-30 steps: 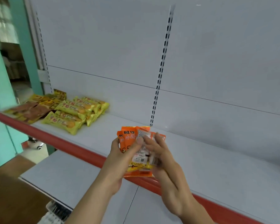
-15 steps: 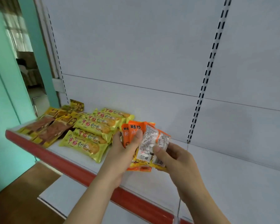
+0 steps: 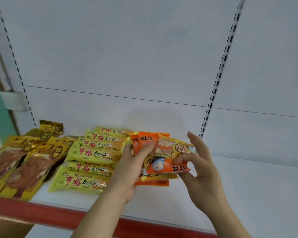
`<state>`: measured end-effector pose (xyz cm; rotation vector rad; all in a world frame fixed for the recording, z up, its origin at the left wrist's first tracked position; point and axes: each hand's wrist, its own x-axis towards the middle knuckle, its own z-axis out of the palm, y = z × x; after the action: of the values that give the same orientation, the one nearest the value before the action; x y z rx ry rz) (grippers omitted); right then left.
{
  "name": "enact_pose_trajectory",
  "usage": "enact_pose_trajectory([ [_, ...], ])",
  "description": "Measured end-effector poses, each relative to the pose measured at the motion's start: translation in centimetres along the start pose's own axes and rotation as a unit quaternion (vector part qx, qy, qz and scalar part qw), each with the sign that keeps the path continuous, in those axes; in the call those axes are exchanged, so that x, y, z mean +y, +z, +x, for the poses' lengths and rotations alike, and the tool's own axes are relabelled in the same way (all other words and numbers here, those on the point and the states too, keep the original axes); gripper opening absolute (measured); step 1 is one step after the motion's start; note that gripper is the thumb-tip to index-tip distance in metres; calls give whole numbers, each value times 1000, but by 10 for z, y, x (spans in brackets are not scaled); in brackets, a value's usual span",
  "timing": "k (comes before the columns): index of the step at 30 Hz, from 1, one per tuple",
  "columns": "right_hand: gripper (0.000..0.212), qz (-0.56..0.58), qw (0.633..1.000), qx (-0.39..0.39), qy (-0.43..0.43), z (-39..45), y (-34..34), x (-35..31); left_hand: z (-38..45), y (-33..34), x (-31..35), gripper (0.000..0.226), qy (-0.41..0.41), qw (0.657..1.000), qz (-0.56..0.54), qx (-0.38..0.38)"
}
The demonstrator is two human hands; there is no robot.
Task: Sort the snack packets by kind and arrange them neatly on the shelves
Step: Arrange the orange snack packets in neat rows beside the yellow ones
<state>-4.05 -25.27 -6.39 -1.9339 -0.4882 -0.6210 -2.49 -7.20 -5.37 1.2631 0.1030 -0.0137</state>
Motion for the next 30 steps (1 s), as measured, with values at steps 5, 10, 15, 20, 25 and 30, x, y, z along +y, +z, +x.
enact_pose_trajectory([
  [5,52,71,995,-48,57,-14,6,-6,-7,-7,0,76,-12,997,24,-65],
  [10,34,240,952,-28,191,-19,1,-20,-9,-8,-4,60,25,997,35,-63],
  [15,27,89,974,-17,209,-9,6,-40,-3,-10,0,70,82,994,73,-11],
  [20,31,88,973,74,199,6,-1,-36,-2,-10,3,55,69,997,41,-9],
  [25,42,59,978,-47,192,29,-45,-41,3,-10,7,48,60,997,58,-5],
  [30,44,-99,951,-235,173,57,-54,-48,1,-3,11,53,47,995,76,-50],
])
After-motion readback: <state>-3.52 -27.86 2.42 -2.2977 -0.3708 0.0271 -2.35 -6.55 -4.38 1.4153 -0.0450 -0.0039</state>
